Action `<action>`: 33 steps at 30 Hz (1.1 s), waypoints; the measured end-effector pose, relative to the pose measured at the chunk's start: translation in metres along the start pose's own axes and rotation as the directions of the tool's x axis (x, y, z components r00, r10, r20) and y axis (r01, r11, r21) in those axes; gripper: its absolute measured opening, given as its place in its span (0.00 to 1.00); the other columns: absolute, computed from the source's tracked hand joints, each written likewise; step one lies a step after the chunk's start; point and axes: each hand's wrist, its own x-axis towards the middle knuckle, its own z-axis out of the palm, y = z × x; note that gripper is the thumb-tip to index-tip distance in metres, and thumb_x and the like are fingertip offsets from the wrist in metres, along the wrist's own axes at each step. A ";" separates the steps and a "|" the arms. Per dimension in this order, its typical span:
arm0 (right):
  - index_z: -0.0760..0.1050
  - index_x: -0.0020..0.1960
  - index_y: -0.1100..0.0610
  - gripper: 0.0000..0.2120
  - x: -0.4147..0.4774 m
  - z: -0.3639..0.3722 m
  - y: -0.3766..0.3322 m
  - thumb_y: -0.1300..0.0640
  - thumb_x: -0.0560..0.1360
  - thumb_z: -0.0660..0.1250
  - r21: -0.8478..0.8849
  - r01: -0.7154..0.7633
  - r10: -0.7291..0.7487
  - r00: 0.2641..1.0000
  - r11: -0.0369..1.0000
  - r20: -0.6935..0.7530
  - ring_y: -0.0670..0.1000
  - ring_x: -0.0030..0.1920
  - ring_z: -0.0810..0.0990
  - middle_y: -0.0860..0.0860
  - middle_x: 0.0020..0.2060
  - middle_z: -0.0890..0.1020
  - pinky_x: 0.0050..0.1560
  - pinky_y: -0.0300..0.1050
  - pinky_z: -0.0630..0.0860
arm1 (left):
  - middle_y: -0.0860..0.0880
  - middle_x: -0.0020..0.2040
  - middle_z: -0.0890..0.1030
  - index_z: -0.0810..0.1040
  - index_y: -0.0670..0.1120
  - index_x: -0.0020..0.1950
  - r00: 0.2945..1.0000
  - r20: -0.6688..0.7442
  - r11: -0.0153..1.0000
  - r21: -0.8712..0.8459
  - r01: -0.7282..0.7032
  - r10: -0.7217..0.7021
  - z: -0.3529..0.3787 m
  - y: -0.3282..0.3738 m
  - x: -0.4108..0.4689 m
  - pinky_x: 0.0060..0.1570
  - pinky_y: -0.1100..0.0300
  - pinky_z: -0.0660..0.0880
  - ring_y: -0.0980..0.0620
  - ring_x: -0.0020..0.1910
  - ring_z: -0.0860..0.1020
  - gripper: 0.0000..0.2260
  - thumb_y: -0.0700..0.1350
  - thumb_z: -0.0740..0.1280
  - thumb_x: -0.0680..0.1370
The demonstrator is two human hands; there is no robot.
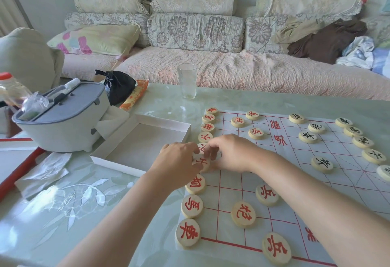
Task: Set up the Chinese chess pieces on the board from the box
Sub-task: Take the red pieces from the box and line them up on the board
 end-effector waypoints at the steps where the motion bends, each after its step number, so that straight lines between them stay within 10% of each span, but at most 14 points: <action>1: 0.80 0.52 0.42 0.11 0.000 -0.002 0.002 0.48 0.70 0.74 0.009 -0.009 0.009 1.000 1.000 -0.002 0.43 0.47 0.79 0.39 0.46 0.82 0.47 0.40 0.75 | 0.54 0.50 0.81 0.74 0.54 0.62 1.000 -0.008 1.000 0.000 0.001 -0.001 0.000 -0.001 0.000 0.54 0.57 0.69 0.51 0.54 0.75 0.15 0.55 0.66 0.76; 7: 0.78 0.54 0.41 0.22 0.000 0.004 -0.005 0.35 0.63 0.76 0.024 -0.023 0.023 1.000 0.999 -0.009 0.40 0.48 0.79 0.38 0.47 0.81 0.50 0.42 0.77 | 0.54 0.55 0.80 0.74 0.54 0.63 0.999 -0.005 0.999 -0.004 -0.042 0.042 -0.001 -0.001 -0.002 0.56 0.58 0.67 0.51 0.56 0.74 0.15 0.50 0.66 0.77; 19: 0.80 0.54 0.44 0.19 -0.002 0.000 -0.005 0.45 0.66 0.81 0.151 0.008 -0.012 1.000 0.988 0.022 0.28 0.34 0.73 0.36 0.42 0.79 0.31 0.26 0.66 | 0.53 0.53 0.81 0.73 0.53 0.64 0.998 -0.032 0.999 -0.017 -0.048 0.047 0.002 -0.006 -0.001 0.55 0.59 0.67 0.50 0.56 0.75 0.17 0.47 0.67 0.76; 25: 0.80 0.49 0.46 0.12 0.011 -0.013 0.004 0.57 0.69 0.78 0.213 0.056 -0.031 0.992 0.976 -0.118 0.29 0.38 0.75 0.42 0.49 0.83 0.39 0.27 0.67 | 0.51 0.53 0.79 0.71 0.50 0.63 0.994 -0.107 1.000 -0.012 -0.015 0.014 0.008 0.003 -0.001 0.46 0.59 0.66 0.49 0.53 0.75 0.19 0.56 0.67 0.74; 33: 0.68 0.72 0.40 0.29 0.026 0.011 0.011 0.57 0.75 0.70 0.015 0.086 -0.085 0.994 0.996 -0.071 0.48 0.65 0.75 0.41 0.65 0.78 0.62 0.48 0.73 | 0.52 0.52 0.80 0.68 0.50 0.64 0.991 -0.119 0.997 -0.054 0.049 -0.055 0.013 0.012 0.006 0.46 0.58 0.67 0.48 0.53 0.77 0.24 0.55 0.69 0.72</action>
